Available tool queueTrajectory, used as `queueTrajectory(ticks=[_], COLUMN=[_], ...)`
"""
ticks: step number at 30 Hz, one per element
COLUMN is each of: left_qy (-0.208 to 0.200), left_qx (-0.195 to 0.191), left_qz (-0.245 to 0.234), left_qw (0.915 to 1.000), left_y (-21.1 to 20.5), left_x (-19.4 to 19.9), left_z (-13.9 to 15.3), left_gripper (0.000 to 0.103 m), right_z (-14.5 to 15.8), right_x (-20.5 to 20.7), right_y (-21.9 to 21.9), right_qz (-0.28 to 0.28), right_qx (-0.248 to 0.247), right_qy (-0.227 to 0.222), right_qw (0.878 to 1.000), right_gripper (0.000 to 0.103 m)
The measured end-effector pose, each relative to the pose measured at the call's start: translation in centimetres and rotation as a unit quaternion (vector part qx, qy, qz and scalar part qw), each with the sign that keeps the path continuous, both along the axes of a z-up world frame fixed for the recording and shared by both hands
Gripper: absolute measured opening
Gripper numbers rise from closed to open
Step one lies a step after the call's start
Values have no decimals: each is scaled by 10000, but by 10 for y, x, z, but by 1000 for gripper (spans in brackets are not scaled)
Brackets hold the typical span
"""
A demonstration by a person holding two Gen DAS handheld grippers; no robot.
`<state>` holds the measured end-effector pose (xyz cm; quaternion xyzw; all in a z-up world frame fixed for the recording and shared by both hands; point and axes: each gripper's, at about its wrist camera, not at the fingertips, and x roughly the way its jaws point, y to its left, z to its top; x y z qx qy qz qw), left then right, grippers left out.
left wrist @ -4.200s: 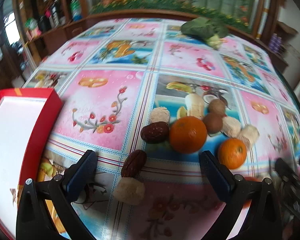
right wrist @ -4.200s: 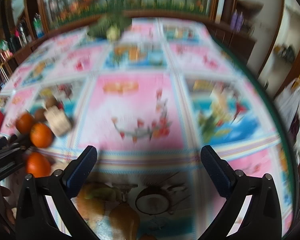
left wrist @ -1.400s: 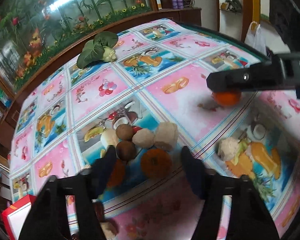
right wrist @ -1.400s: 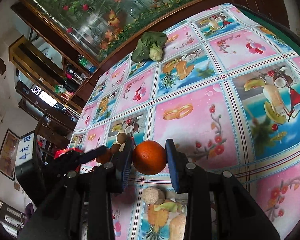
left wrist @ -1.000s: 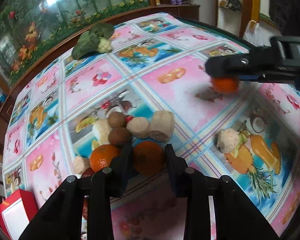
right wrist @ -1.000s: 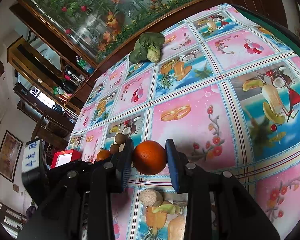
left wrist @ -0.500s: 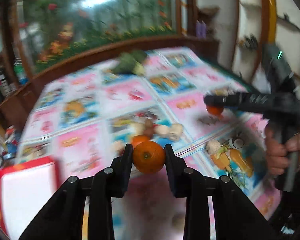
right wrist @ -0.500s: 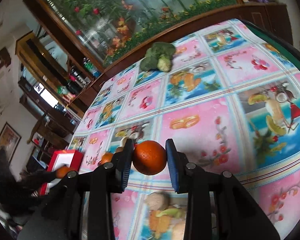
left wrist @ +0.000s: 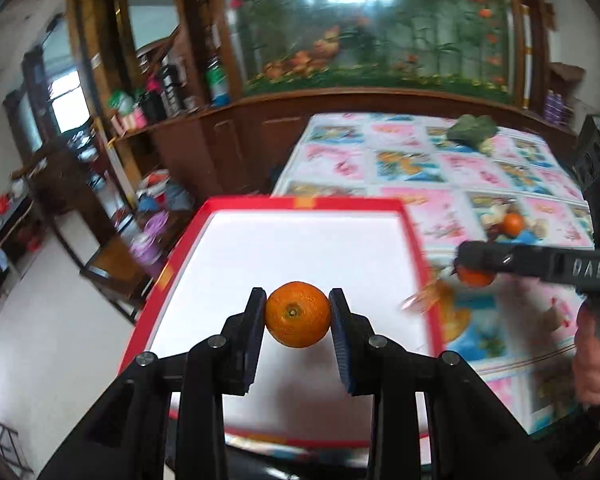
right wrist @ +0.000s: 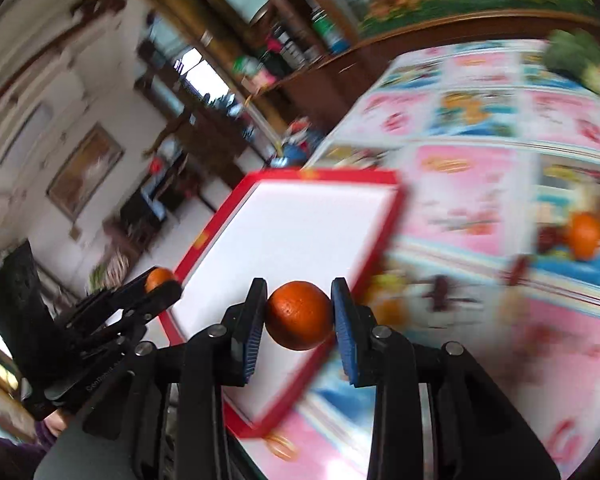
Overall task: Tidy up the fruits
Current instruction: 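Carry both oranges into the red-rimmed white tray and open both tools, then grasp a beige cube with the right tool while the left tool grasps a round beige cookie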
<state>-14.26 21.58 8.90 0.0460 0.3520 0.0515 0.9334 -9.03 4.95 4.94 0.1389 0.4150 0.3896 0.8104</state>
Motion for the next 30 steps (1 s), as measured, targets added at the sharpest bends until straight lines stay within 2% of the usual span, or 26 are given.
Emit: queueTrajectory(ticks=[5, 14, 15, 17, 18, 19, 21, 23, 25, 28, 30], left_qy=[137, 331, 322, 256, 208, 111, 43, -43, -177, -144, -20], left_qx=[-116, 61, 94, 156, 165, 173, 136, 59, 39, -199, -308], left_qz=[246, 339, 371, 438, 483, 523, 467, 290, -6, -628, -1198], left_qw=[9995, 9989, 9987, 9986, 9985, 9984, 9988, 9996, 9998, 9977, 9923], left_y=[16, 24, 23, 22, 21, 19, 14, 2, -16, -53, -84], left_x=[2, -1, -1, -4, -5, -8, -9, -12, -17, -23, -26], left_z=[-18, -38, -38, -34, -31, -26, -17, -7, -3, -6, -11], left_gripper=[31, 33, 35, 48, 59, 63, 63, 70, 77, 78, 78], right_z=[-12, -37, -36, -32, -28, -21, -4, 14, 23, 24, 18], right_x=[-8, -17, -18, -19, -19, -20, -23, -29, -34, -40, -44], right_y=[55, 85, 86, 81, 76, 69, 50, 20, -15, -81, -136], right_qz=[356, 409, 412, 437, 399, 345, 186, -40, -357, -967, -1483], right_qx=[-311, -1015, -1132, -1131, -1077, -989, -842, -820, -884, -1134, -1267], right_qy=[-14, 96, 18, 28, 30, -13, -221, -539, -796, -938, -832], right_qw=[9989, 9940, 9927, 9926, 9934, 9945, 9960, 9952, 9923, 9844, 9773], right_gripper=[35, 36, 37, 40, 40, 40, 41, 52, 60, 60, 60])
